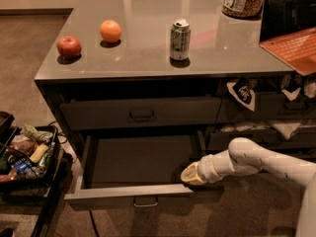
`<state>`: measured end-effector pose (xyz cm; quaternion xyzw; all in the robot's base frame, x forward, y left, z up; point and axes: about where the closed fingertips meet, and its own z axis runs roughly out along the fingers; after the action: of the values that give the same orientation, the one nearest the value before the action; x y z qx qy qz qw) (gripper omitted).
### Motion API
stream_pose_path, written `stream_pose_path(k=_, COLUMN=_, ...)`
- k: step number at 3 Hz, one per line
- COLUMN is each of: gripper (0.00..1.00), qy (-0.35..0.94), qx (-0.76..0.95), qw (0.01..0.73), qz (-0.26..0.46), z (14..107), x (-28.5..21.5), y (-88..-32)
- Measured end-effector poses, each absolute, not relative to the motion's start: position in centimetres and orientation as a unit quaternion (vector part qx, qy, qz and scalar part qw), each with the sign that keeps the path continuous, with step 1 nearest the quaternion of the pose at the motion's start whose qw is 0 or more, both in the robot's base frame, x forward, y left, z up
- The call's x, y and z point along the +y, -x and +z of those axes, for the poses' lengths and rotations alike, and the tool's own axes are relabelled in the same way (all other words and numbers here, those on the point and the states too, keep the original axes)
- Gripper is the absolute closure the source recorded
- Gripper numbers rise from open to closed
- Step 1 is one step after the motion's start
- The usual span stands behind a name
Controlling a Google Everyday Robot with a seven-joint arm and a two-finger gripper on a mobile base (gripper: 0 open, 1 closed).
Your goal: Open middle drawer
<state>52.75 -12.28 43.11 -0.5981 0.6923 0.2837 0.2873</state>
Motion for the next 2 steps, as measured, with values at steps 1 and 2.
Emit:
stream_pose_path(k=1, gripper=1.00, qy=0.600, qx=0.690, qw=0.273, qz=0.298, z=42.3, x=-12.5, y=-52.1)
stream_pose_path(k=2, gripper=1.00, qy=0.607, qx=0.686, qw=0.241, qz=0.323, z=41.2, x=-12.1, y=-50.6)
